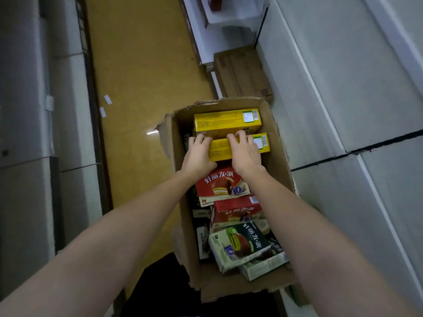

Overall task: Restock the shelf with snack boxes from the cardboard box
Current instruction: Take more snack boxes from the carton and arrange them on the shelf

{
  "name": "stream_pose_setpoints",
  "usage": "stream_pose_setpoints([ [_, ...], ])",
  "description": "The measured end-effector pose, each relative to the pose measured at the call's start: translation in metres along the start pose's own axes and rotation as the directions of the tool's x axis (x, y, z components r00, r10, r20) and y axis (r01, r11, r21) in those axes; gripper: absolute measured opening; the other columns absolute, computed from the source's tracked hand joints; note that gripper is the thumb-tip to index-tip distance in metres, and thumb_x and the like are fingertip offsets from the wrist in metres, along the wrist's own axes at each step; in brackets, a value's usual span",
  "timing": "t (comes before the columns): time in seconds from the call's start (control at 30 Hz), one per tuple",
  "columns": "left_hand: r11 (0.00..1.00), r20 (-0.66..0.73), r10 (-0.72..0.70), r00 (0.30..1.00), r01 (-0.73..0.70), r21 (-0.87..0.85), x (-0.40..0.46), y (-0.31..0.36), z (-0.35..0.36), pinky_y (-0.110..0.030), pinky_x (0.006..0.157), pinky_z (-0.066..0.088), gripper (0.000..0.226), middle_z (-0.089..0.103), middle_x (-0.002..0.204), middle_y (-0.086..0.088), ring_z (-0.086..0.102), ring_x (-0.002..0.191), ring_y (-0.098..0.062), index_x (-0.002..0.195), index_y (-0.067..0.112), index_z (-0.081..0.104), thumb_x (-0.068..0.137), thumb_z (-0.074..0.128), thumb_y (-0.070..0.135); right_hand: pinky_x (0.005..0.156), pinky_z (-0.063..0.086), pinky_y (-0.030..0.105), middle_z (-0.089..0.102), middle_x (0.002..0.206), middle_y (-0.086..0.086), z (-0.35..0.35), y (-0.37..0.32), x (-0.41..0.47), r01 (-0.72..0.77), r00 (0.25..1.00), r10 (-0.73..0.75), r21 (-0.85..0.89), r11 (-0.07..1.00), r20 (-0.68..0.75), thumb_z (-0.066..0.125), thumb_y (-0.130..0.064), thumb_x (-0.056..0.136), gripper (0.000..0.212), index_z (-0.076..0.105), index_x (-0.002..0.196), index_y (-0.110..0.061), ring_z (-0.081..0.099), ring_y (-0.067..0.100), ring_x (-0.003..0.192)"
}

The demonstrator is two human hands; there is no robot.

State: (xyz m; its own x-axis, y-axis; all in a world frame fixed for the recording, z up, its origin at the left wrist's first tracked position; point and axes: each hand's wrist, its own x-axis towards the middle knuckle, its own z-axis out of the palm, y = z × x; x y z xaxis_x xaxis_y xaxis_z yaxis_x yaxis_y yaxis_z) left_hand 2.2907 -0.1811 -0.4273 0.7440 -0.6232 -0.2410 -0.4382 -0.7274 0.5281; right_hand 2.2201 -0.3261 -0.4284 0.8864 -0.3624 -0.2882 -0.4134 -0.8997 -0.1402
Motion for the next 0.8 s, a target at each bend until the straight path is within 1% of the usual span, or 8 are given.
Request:
stream_pose_setpoints([
  [0.17, 0.999, -0.163, -0.014, 0.987, 0.006, -0.051, -0.045, 0.015, -0.043, -0.037, 0.098, 0.039, 0.063, 0.047, 0.124, -0.006, 0.034, 0.120, -0.025, 0.133, 0.012, 0.052, 0.077, 0.076, 0.028, 0.103, 0.036, 0.047, 0.044, 0.138, 0.007, -0.032, 0.007, -0.017, 0.132, 0.991, -0.134, -0.077, 0.988, -0.019, 0.075, -0.016, 0.080, 0.074, 0.037, 0.143, -0.029, 0.038, 0.033, 0.129],
  [0.33, 0.980, -0.283, -0.199, 0.938, 0.194, -0.048, -0.122, 0.018, -0.082, -0.040, 0.097, 0.038, 0.062, 0.047, 0.118, -0.009, 0.037, 0.115, -0.028, 0.126, 0.009, 0.055, 0.073, 0.079, 0.028, 0.103, 0.034, 0.047, 0.047, 0.141, 0.007, -0.077, -0.035, -0.043, 0.397, 0.915, -0.402, -0.151, 0.906, -0.009, 0.076, -0.025, 0.081, 0.076, 0.035, 0.146, -0.024, 0.041, 0.031, 0.131],
  [0.4, 0.956, -0.331, -0.289, 0.898, 0.286, -0.060, -0.158, 0.014, -0.091, -0.040, 0.097, 0.037, 0.071, 0.048, 0.119, -0.013, 0.042, 0.113, -0.032, 0.126, 0.007, 0.055, 0.067, 0.081, 0.037, 0.105, 0.033, 0.047, 0.046, 0.143, 0.006, -0.090, -0.059, -0.061, 0.470, 0.877, -0.480, -0.162, 0.868, -0.029, 0.075, -0.027, 0.081, 0.075, 0.037, 0.145, -0.020, 0.040, 0.031, 0.133],
  [0.5, 0.914, -0.422, -0.404, 0.811, 0.376, -0.152, -0.225, 0.003, -0.094, -0.040, 0.100, 0.035, 0.085, 0.050, 0.119, -0.014, 0.044, 0.112, -0.033, 0.127, 0.008, 0.056, 0.056, 0.065, 0.055, 0.102, 0.035, 0.047, 0.052, 0.135, 0.005, -0.095, -0.102, -0.098, 0.594, 0.788, -0.614, -0.205, 0.778, -0.042, 0.072, -0.026, 0.077, 0.063, 0.046, 0.134, -0.019, 0.044, 0.031, 0.127],
  [0.57, 0.859, -0.460, -0.508, 0.728, 0.466, -0.211, -0.276, -0.003, -0.089, -0.039, 0.103, 0.034, 0.080, 0.048, 0.120, -0.014, 0.040, 0.115, -0.032, 0.129, 0.010, 0.054, 0.059, 0.064, 0.046, 0.100, 0.034, 0.046, 0.054, 0.131, 0.004, -0.090, -0.135, -0.128, 0.682, 0.711, -0.703, -0.224, 0.696, -0.021, 0.071, -0.026, 0.076, 0.060, 0.048, 0.132, -0.021, 0.045, 0.030, 0.125],
  [0.67, 0.756, -0.481, -0.638, 0.601, 0.609, -0.240, -0.355, -0.012, -0.080, -0.045, 0.102, 0.040, 0.070, 0.044, 0.128, -0.013, 0.038, 0.122, -0.033, 0.134, 0.010, 0.047, 0.070, 0.074, 0.022, 0.100, 0.033, 0.046, 0.054, 0.131, 0.003, -0.079, -0.184, -0.182, 0.791, 0.579, -0.815, -0.257, 0.554, 0.025, 0.070, -0.029, 0.078, 0.058, 0.047, 0.131, -0.022, 0.045, 0.029, 0.125],
  [0.73, 0.706, -0.489, -0.680, 0.547, 0.669, -0.232, -0.403, -0.016, -0.073, -0.044, 0.103, 0.040, 0.073, 0.043, 0.130, -0.012, 0.039, 0.123, -0.034, 0.138, 0.012, 0.043, 0.074, 0.076, 0.022, 0.100, 0.033, 0.047, 0.054, 0.131, 0.004, -0.072, -0.212, -0.220, 0.836, 0.500, -0.865, -0.286, 0.469, 0.043, 0.067, -0.026, 0.080, 0.055, 0.048, 0.131, -0.021, 0.045, 0.028, 0.125],
  [0.8, 0.670, -0.498, -0.703, 0.508, 0.709, -0.220, -0.448, -0.016, -0.068, -0.042, 0.099, 0.041, 0.075, 0.046, 0.128, -0.013, 0.041, 0.121, -0.034, 0.140, 0.016, 0.043, 0.075, 0.078, 0.033, 0.101, 0.034, 0.046, 0.054, 0.133, 0.005, -0.066, -0.237, -0.258, 0.871, 0.421, -0.905, -0.307, 0.384, 0.062, 0.065, -0.022, 0.079, 0.058, 0.047, 0.134, -0.021, 0.045, 0.029, 0.126],
])
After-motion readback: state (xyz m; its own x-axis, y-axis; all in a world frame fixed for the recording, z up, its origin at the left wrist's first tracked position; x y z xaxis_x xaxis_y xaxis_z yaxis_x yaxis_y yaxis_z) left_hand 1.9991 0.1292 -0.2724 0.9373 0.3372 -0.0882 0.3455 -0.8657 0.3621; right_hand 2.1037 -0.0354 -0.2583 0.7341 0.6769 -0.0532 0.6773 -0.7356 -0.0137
